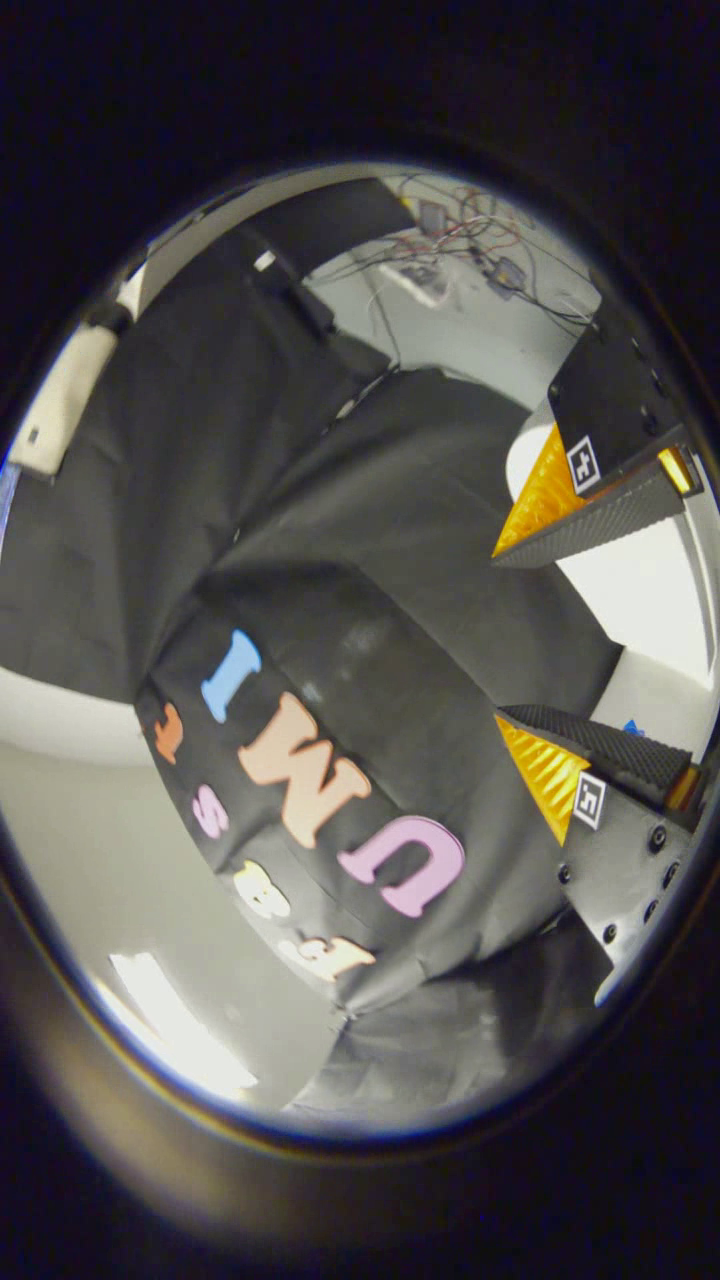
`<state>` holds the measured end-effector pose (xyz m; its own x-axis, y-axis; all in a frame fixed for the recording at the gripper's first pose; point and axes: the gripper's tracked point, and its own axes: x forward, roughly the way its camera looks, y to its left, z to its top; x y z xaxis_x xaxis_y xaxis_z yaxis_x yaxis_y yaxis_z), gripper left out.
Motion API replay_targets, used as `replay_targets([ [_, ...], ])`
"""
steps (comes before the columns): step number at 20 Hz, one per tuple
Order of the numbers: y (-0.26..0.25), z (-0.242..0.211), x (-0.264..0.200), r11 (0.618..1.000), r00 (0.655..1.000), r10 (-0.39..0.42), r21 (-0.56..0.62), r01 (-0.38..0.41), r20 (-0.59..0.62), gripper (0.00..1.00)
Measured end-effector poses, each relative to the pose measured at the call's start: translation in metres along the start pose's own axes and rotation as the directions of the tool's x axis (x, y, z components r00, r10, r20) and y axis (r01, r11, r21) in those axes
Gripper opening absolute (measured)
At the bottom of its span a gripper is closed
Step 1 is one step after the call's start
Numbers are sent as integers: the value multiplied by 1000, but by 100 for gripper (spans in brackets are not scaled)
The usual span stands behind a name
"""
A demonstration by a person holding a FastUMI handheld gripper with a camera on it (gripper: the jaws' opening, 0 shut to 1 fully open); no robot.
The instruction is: Open the toilet lid.
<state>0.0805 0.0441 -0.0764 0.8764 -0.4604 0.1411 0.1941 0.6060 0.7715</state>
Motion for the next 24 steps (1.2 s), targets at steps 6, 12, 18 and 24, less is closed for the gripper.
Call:
replay_targets([
  [6, -57, -56, -33, 977, 978, -196, 77, 201, -69, 85],
  [12, -116, -122, -56, 894, 901, -364, 183, 409, -235, 85],
  [18, -148, -169, -73, 823, 806, -454, 168, 543, -379, 58],
  [24, -159, -180, -64, 799, 778, -455, 189, 571, -433, 11],
])
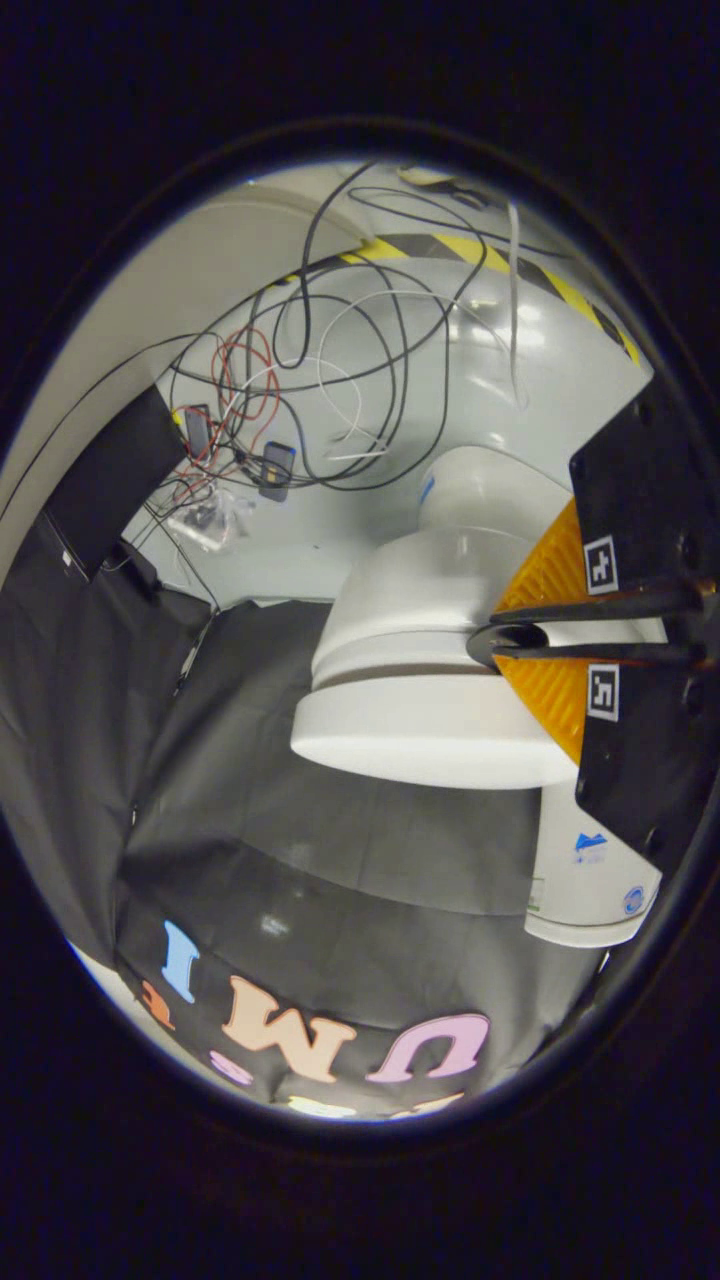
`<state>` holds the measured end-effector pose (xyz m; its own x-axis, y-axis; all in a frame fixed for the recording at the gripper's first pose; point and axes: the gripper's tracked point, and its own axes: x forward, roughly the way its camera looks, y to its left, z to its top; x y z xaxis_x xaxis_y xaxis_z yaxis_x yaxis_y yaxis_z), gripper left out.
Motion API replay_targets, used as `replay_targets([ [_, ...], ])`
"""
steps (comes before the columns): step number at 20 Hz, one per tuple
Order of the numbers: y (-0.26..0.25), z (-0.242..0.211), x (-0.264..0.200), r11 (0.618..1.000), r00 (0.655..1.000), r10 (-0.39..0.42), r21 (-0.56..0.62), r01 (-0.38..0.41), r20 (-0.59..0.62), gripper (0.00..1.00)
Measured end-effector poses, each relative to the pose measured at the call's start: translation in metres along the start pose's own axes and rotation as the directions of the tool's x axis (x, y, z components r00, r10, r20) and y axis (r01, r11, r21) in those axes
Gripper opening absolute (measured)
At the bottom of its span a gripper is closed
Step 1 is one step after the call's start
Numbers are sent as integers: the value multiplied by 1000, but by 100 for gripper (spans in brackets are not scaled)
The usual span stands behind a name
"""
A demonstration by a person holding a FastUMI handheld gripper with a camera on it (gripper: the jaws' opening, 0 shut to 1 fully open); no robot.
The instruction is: Open the toilet lid.
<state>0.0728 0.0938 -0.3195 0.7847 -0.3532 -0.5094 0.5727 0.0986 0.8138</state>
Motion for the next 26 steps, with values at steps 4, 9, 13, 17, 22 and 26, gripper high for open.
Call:
replay_targets([
  [4, 11, 5, -5, 993, 997, 70, -94, -72, -20, 11],
  [9, 59, 18, -27, 967, 983, 177, -193, -166, 40, 11],
  [13, 123, 21, -49, 913, 951, 295, -321, -250, 98, 11],
  [17, 202, 8, -75, 808, 902, 422, -489, -329, 90, 11],
  [22, 292, 2, -110, 661, 802, 593, -614, -431, 76, 11],
  [26, 435, -93, -153, 308, 584, 793, -710, -634, -177, 5],
])
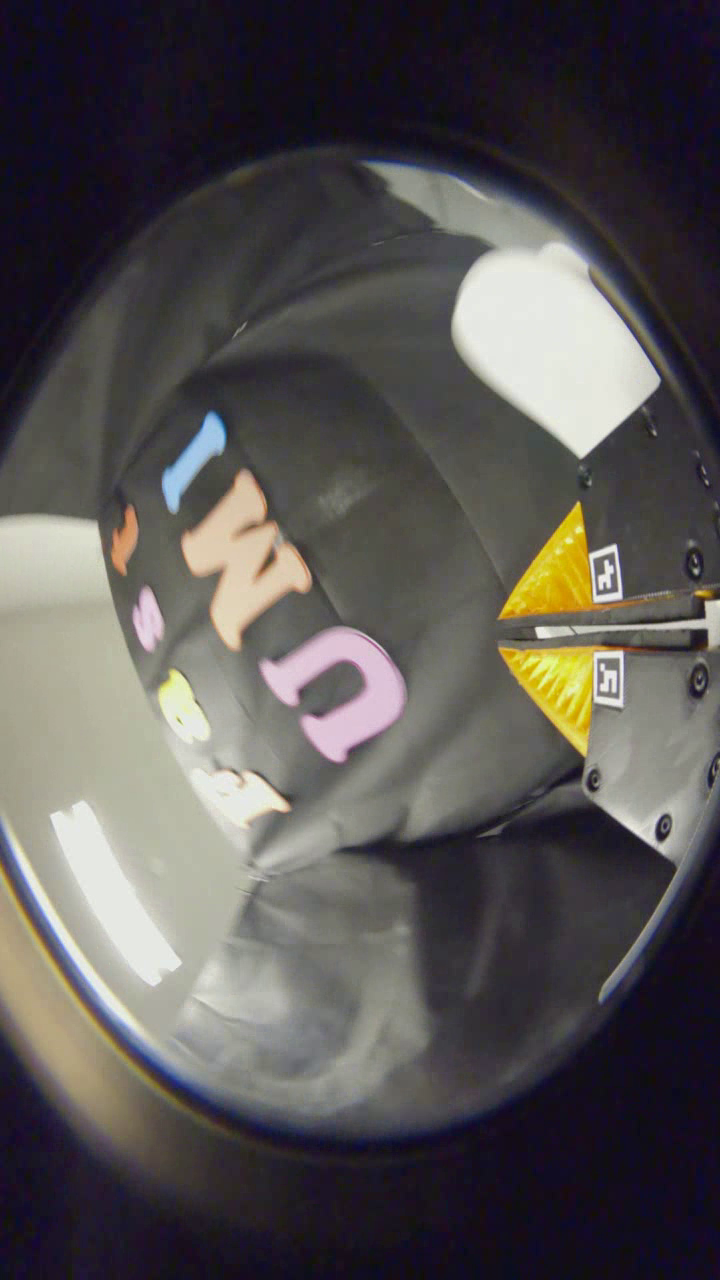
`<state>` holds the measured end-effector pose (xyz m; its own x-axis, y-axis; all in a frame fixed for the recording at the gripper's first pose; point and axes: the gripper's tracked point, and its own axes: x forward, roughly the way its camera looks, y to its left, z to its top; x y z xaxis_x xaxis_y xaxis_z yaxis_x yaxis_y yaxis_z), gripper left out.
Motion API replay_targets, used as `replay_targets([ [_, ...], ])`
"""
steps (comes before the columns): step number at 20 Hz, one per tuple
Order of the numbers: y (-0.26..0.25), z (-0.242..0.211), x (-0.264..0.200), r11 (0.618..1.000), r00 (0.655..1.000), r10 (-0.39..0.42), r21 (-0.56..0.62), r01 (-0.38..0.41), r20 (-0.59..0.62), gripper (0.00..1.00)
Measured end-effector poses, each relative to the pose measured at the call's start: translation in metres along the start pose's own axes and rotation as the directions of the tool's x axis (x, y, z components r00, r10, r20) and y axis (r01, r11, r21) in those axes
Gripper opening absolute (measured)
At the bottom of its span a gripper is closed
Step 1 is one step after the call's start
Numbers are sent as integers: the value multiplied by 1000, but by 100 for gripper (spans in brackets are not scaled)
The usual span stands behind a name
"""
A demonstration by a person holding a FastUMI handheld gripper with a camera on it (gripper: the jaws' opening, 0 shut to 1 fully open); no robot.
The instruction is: Open the toilet lid.
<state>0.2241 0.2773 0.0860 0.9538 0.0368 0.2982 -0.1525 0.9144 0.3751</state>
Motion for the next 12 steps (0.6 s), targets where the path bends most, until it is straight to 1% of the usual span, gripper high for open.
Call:
replay_targets([
  [2, 36, 2, 26, 999, 999, 34, -30, -34, -16, 4],
  [4, 59, 12, 28, 999, 999, 49, -20, -48, 18, 4],
  [6, 66, 17, 26, 999, 998, 48, 10, -48, 52, 4],
  [8, 64, 7, 26, 999, 998, 31, 23, -33, 53, 3],
  [12, 72, -22, 31, 1000, 1000, 13, 1, -13, -20, 4],
])
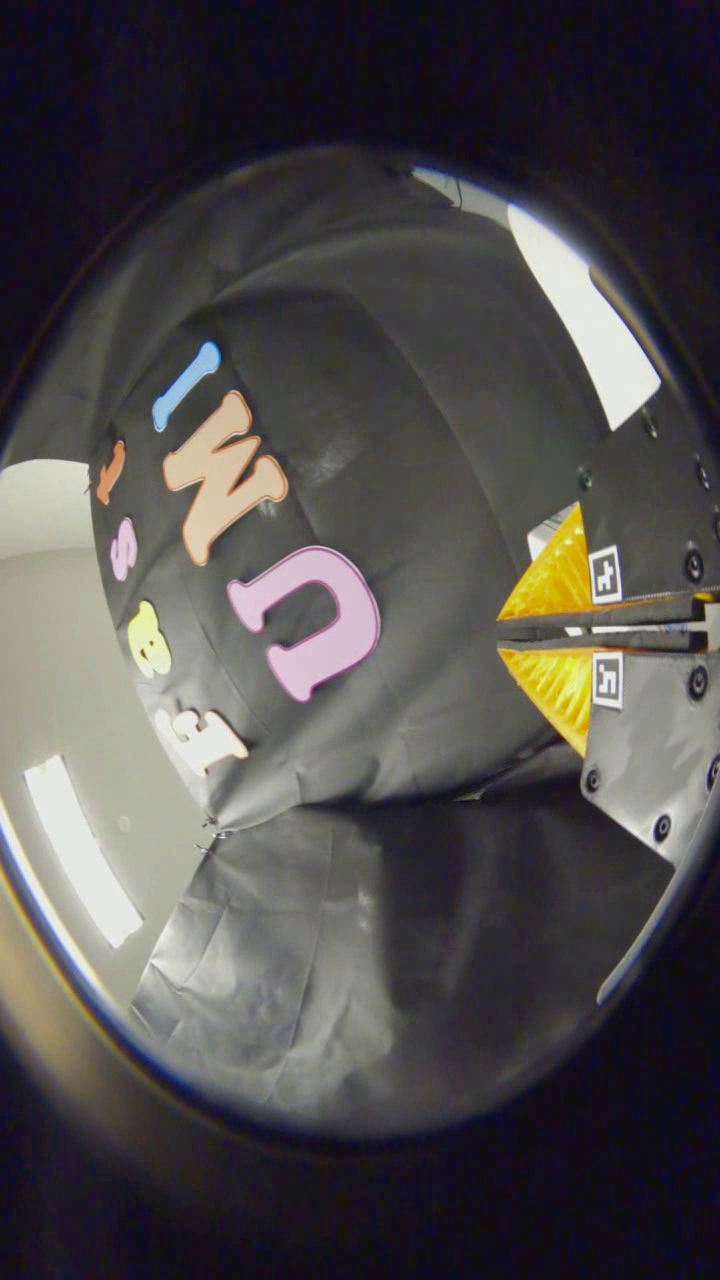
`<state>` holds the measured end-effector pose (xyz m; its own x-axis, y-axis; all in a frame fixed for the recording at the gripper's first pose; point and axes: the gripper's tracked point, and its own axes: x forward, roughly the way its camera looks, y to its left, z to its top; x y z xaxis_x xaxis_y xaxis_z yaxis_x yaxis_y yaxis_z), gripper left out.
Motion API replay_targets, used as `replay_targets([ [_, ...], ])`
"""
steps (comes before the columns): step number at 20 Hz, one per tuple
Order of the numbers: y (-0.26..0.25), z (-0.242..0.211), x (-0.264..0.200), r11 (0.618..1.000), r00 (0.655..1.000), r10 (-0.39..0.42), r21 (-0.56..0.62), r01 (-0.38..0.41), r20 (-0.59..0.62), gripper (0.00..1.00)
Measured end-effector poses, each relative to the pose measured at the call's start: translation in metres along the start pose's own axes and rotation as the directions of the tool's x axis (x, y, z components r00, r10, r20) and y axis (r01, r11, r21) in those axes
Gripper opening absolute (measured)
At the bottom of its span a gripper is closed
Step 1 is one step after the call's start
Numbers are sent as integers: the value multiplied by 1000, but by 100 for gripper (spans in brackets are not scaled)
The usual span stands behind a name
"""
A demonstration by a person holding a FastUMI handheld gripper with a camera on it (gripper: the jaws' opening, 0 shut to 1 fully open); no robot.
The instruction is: Open the toilet lid.
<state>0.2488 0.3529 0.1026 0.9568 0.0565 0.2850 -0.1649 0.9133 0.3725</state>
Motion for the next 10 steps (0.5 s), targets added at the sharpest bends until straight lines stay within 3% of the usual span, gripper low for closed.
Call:
replay_targets([
  [10, 55, -82, 14, 997, 983, 50, -57, -61, -179, 4],
])
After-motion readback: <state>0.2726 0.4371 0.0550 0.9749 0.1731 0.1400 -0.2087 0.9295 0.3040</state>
